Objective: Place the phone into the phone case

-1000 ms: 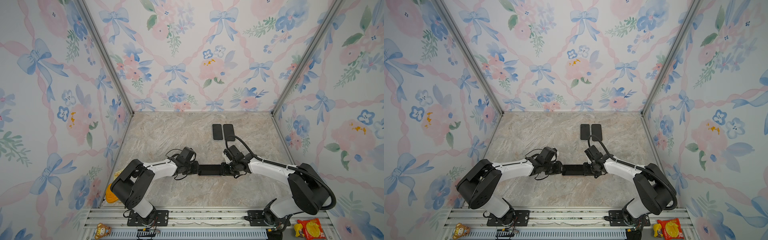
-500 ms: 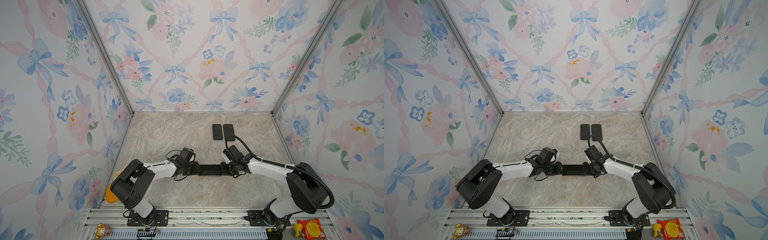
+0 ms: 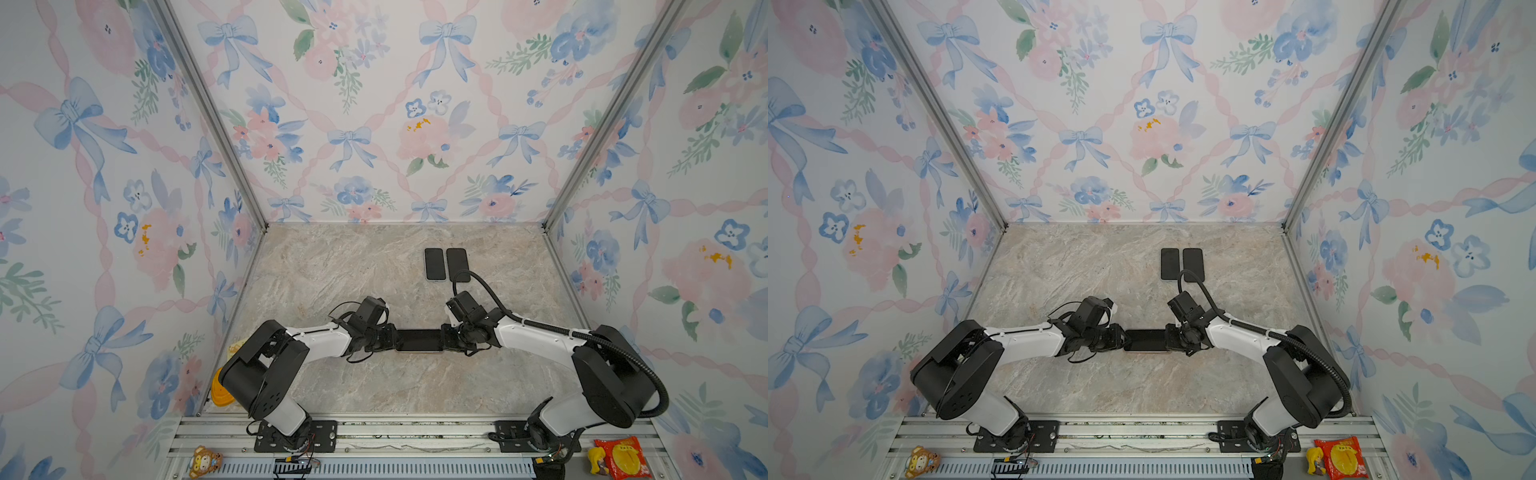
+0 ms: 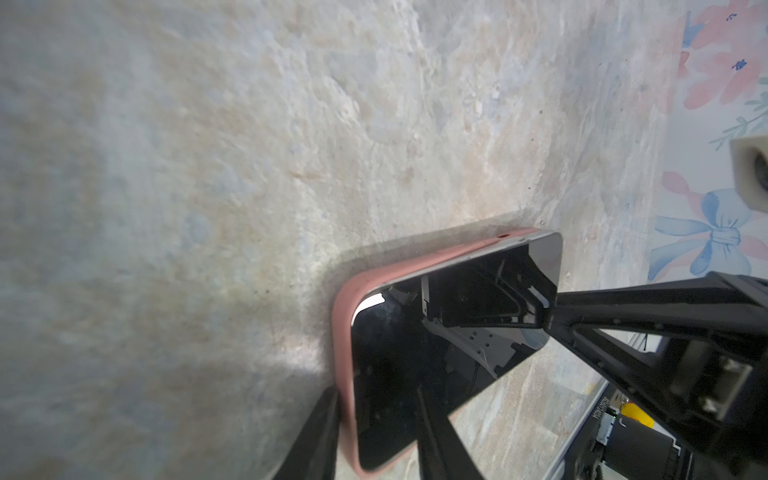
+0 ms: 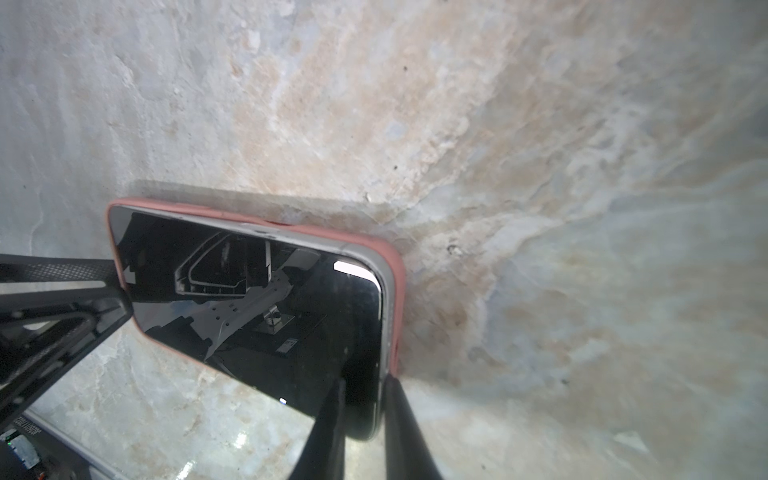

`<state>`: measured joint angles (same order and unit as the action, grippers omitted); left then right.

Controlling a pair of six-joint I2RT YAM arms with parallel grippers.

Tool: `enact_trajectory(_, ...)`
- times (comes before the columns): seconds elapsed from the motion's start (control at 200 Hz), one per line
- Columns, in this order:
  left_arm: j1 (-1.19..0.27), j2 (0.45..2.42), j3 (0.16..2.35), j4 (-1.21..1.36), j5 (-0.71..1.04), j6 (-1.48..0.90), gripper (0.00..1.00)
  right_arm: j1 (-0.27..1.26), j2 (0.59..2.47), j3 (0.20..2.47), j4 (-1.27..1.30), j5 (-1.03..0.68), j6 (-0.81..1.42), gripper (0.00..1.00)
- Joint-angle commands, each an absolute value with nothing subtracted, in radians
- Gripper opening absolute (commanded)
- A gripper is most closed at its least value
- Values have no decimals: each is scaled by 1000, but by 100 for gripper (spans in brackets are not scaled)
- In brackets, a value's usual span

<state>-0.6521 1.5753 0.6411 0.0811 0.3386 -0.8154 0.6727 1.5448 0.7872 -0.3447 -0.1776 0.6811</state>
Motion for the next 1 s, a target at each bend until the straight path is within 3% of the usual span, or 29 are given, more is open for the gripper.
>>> enact_trajectory(0.0, -669, 1613, 607, 76, 409, -828, 33, 767, 1649, 770, -179, -326, 705, 17)
enact_trajectory(0.995, -678, 1627, 598, 132, 430, -849, 31, 818, 1758, 735, -35, -378, 796, 3)
